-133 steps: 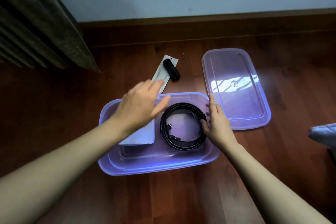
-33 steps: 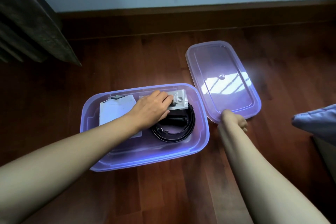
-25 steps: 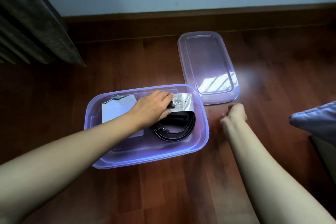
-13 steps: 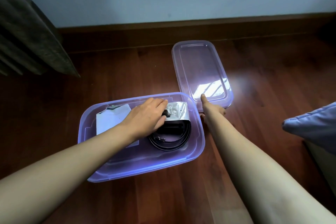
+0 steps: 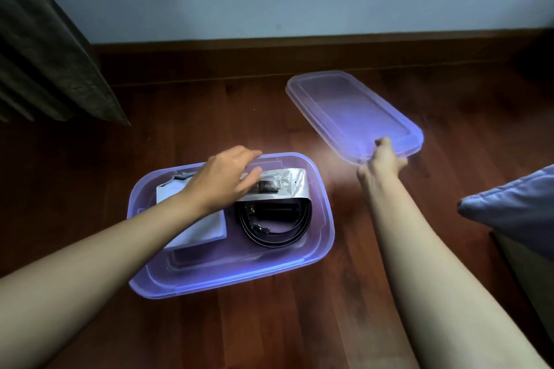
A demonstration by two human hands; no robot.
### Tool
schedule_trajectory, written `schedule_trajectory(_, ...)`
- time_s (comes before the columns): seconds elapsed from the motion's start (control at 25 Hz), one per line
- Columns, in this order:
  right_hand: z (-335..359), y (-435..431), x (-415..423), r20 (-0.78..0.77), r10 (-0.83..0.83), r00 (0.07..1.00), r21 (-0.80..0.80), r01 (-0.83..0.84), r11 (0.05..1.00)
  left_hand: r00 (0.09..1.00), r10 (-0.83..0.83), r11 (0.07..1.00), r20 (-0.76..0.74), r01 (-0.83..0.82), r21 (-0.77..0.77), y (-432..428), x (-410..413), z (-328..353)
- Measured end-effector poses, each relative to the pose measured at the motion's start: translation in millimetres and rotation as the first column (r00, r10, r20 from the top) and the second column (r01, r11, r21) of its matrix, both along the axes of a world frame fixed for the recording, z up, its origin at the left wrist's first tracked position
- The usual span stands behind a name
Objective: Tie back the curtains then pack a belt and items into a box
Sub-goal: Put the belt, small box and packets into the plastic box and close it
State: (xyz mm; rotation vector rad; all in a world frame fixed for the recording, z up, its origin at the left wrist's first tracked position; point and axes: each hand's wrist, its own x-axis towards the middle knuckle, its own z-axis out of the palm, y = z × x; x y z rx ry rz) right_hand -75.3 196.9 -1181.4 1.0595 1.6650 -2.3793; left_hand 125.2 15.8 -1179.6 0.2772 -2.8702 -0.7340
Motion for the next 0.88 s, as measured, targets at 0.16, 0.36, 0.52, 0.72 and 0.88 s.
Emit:
schedule_trajectory(0.16, 29.8, 1.4, -5.9, -0.267, 0.105, 0.958, -0.183, -0.158, 0.970, 0.970, 0.228, 0.965, -0.085, -0.213, 0.151, -23.5, 0.3, 19.4)
schedule_trajectory(0.36, 30.9, 38.3, 18.3, -0.331, 0.373, 0.867, -0.077, -0.419, 0.905, 0.790, 0.598, 0.442, 0.133, -0.464, 0.767, -51.4, 16.9, 31.2)
schedule_trajectory(0.52, 38.0, 53.1, 47.3, -0.132, 0.732, 0.669, -0.108, -0.743, 0.660, 0.793, 0.575, 0.216, 0.202, -0.385, 0.897, -59.6, 52.8, 30.0)
schedule_trajectory(0.72, 7.1, 32.9, 94.0, -0.064, 0.849, 0.525, 0.159, -0.834, 0.528, 0.729, 0.670, 0.529, 0.144, -0.604, 0.597, -29.2, 116.4, -1.7)
schedule_trajectory(0.88, -9.5, 32.3, 107.1, -0.047, 0.902, 0.429, 0.384, -0.826, 0.413, 0.740, 0.636, 0.565, 0.219, -0.640, 0.522, -33.4, 134.3, -18.4)
